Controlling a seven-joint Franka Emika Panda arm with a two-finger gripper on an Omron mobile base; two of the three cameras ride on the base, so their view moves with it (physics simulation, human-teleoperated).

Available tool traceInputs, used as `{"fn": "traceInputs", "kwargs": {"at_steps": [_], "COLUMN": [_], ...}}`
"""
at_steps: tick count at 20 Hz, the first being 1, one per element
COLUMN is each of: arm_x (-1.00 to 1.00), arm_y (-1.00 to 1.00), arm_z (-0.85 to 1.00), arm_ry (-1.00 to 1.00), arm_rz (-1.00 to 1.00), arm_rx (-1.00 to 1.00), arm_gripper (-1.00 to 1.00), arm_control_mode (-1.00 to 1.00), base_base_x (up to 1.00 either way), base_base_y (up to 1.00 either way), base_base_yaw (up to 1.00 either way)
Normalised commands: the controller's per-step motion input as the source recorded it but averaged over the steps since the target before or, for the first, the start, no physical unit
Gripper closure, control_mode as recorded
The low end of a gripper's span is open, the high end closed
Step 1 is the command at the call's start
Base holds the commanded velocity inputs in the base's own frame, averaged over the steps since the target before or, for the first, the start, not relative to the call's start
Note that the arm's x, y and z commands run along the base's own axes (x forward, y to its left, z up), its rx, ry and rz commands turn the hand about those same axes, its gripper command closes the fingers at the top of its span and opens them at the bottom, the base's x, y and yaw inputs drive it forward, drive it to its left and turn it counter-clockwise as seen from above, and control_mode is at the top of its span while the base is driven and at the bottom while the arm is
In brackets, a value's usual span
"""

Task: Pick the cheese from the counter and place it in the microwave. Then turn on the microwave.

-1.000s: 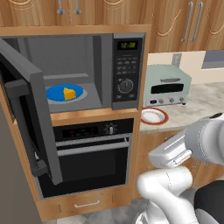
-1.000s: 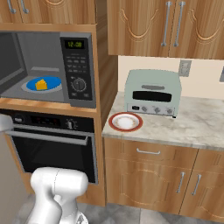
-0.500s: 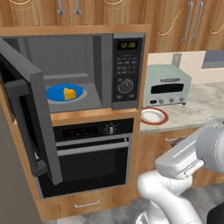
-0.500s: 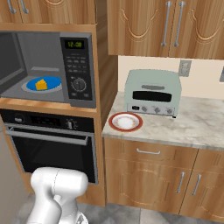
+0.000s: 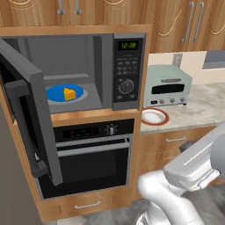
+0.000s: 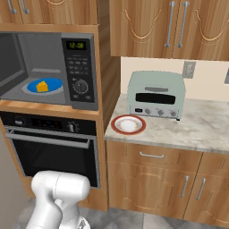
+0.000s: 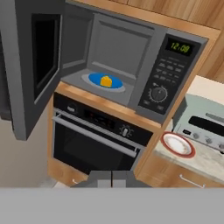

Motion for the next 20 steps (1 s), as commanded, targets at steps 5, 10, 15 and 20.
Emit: {"fn": "traceInputs", "kwargs": {"at_steps": [5, 10, 15, 20], "arm_x": [-0.25, -0.17, -0.11, 0.00], "arm_y": [0.02, 0.05, 0.09, 0.16], "arm_z": [0.14, 0.11, 0.10, 0.01], "arm_ry": [-0.03, -0.02, 0.00, 0.00], "arm_rz": [0.00, 0.00, 0.00, 0.00], "arm_rx": [-0.01, -0.01, -0.01, -0.02], "arm_gripper": [1.00, 1.00, 1.00, 1.00], "arm_control_mode": [-1.00, -1.00, -1.00, -1.00], "base_base_x": [0.00, 0.00, 0.00, 0.00], "base_base_y": [0.00, 0.00, 0.00, 0.00], "base_base_yaw": [0.00, 0.00, 0.00, 0.00]}}
